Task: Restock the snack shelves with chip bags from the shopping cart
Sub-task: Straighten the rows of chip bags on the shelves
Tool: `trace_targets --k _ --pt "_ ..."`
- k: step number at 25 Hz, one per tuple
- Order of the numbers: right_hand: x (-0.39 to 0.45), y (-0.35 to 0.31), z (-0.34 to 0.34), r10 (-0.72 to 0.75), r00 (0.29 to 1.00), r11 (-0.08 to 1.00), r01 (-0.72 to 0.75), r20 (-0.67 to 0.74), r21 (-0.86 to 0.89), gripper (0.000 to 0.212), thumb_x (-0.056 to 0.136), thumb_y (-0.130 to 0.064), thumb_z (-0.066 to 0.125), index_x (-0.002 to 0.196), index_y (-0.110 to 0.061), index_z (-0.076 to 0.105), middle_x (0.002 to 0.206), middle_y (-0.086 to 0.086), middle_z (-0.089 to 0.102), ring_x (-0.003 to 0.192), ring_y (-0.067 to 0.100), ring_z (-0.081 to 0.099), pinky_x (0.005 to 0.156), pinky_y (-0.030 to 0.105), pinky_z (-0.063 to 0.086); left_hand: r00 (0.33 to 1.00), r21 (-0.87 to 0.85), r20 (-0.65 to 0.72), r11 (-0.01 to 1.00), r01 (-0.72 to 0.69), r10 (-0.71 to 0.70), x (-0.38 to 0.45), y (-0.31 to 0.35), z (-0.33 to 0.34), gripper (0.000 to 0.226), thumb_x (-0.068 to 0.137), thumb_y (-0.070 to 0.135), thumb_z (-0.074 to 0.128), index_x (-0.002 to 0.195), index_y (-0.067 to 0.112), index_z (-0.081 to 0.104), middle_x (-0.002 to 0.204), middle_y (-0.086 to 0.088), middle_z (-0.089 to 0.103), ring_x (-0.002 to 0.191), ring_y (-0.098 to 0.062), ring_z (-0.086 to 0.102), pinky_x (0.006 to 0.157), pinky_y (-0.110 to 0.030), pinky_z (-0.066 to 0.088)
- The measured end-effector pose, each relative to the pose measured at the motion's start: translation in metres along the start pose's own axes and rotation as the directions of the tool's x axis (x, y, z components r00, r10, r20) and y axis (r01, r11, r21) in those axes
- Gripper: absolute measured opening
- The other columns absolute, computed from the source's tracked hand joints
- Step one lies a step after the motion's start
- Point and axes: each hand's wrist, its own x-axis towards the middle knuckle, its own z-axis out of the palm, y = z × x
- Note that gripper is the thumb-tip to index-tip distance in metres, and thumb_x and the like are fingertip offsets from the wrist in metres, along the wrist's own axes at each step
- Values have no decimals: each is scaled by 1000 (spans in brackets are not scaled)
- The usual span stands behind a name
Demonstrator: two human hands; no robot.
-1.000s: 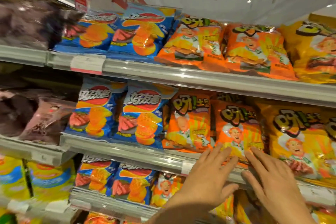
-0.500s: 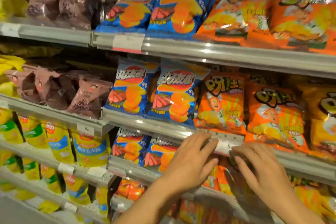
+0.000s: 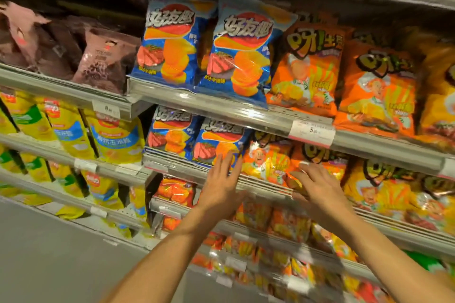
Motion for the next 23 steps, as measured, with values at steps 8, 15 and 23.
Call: trace_targets --k 8,15,23 --pt "-10 9 41 198 944 978 -210 262 17 84 91 -53 57 160 -31 15 170 7 -7 156 32 -7 125 47 9 997 150 -15 986 78 -76 19 35 16 87 96 64 43 162 25 4 170 -9 -8 151 -50 -15 122 -59 -1" --pt "-30 34 37 158 972 942 -201 174 269 79 91 -48 62 158 -26 26 168 7 13 155 31 7 125 48 16 986 173 14 972 160 -165 34 43 20 85 96 68 38 162 30 2 170 -7 -7 152 -45 -15 122 -63 7" --pt "-92 88 19 412 862 909 -364 -296 204 53 97 -30 60 146 -16 47 156 10 38 147 32 29 117 47 31 985 136 -80 981 -140 152 27 98 30 73 93 47 63 155 17 37 163 -17 26 153 -42 10 120 -61 18"
